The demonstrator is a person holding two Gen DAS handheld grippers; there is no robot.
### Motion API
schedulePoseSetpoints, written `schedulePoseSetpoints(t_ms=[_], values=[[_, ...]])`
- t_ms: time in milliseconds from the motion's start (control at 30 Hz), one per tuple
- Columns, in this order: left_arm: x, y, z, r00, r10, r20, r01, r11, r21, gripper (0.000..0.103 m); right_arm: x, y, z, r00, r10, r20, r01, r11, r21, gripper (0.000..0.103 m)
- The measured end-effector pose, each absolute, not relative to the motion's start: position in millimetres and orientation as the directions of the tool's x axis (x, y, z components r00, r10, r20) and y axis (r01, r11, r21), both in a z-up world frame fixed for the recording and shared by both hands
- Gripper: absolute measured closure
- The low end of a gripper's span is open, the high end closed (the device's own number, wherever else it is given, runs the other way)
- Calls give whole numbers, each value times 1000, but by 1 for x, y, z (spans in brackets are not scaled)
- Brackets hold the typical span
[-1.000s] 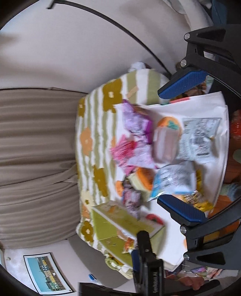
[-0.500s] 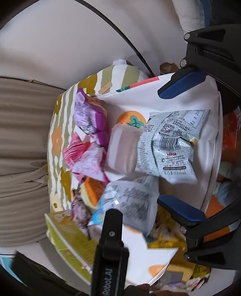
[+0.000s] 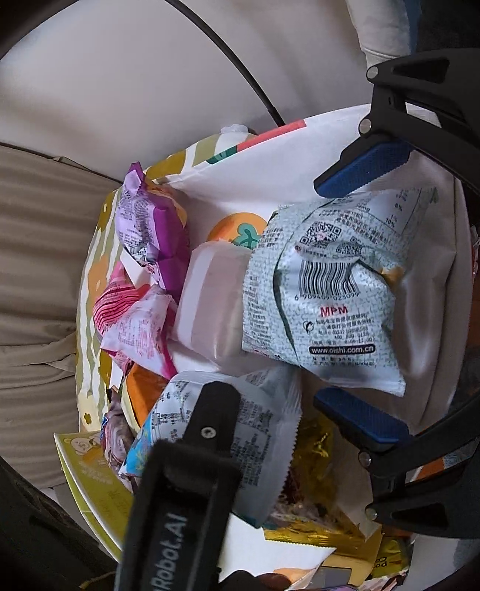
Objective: Organize snacks
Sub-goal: 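Move both tools back to the snack pile, then grasp the blue-printed bag with the left tool while the right tool grasps the grey oishi bag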
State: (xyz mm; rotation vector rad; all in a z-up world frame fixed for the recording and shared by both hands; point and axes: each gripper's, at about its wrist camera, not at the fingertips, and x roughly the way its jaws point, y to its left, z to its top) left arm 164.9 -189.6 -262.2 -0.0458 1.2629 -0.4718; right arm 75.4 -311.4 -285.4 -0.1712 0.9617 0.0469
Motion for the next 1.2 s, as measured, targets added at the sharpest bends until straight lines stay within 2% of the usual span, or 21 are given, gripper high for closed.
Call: schedulePoseSetpoints(t_ms=[67,133,233,433,500,567,767,1200], values=[[164,-194,-268,209,-345,-915,329,906,-266,32,78,-311,-288,569,-38,-822,-117,985,-127,0],[165,-192,-276,178,-367,-913,315,900,-300,41,82,-312,-293,559,-42,-828,-115,985,-128,0],[165,-188,-278,175,-377,-910,302,900,-315,42,83,-314,-297,549,-41,-835,-114,986,-123,0],[164,-191,-266,214,-348,-913,333,904,-267,43,83,-317,-298,553,-24,-833,-122,987,-109,3],[163,-192,-263,227,-337,-914,345,905,-248,44,82,-319,-298,555,-15,-832,-129,986,-103,8],[163,-192,-262,229,-332,-915,354,904,-239,44,79,-319,-297,556,-13,-831,-129,986,-103,26],[157,-193,-259,233,-335,-913,358,903,-240,44,72,-330,-293,564,-3,-826,-111,991,-80,38],[147,-189,-215,312,-346,-885,354,907,-229,44,59,-339,-248,617,10,-787,-88,994,-57,38]])
